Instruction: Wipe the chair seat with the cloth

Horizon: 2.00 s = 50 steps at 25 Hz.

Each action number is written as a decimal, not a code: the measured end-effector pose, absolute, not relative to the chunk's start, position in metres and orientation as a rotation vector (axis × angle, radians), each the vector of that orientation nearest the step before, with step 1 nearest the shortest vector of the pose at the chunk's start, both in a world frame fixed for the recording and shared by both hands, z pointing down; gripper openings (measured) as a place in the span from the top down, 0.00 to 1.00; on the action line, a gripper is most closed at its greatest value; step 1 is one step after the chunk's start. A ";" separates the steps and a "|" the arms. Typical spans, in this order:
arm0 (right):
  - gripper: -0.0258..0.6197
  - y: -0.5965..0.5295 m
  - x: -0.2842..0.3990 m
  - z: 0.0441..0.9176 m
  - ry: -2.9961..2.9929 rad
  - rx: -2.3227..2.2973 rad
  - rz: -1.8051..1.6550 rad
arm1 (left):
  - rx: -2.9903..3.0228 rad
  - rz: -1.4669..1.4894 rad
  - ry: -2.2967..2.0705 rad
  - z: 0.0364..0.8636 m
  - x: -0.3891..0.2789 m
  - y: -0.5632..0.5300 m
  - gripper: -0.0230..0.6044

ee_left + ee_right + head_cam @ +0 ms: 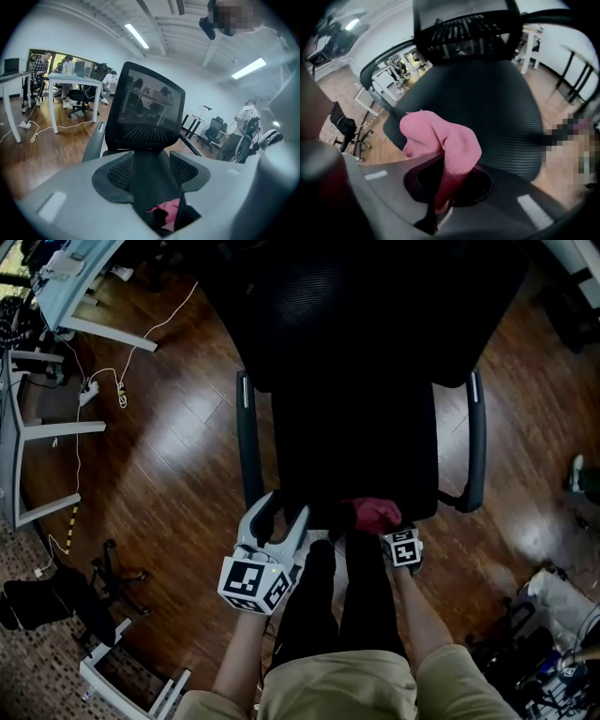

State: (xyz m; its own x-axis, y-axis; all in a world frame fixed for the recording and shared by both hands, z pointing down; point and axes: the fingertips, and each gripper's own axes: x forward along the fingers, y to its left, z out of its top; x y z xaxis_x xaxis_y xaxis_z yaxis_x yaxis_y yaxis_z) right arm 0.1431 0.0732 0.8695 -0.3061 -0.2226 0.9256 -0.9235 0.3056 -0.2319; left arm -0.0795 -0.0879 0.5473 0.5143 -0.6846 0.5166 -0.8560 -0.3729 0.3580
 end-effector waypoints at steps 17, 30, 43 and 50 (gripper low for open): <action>0.94 0.056 0.261 0.841 -1.621 1.438 1.147 | 2.277 0.386 -1.141 0.558 -0.074 -0.045 0.60; 0.94 0.101 0.177 0.388 -2.536 1.830 0.636 | 2.603 -0.074 -1.201 0.329 -0.027 0.044 0.57; 0.93 0.350 0.210 0.230 -2.792 1.633 0.243 | 2.633 -0.116 -1.517 0.198 0.046 0.335 0.60; 0.94 0.391 0.180 0.177 -2.825 1.728 0.251 | 2.710 -0.243 -1.662 0.121 0.003 0.405 0.64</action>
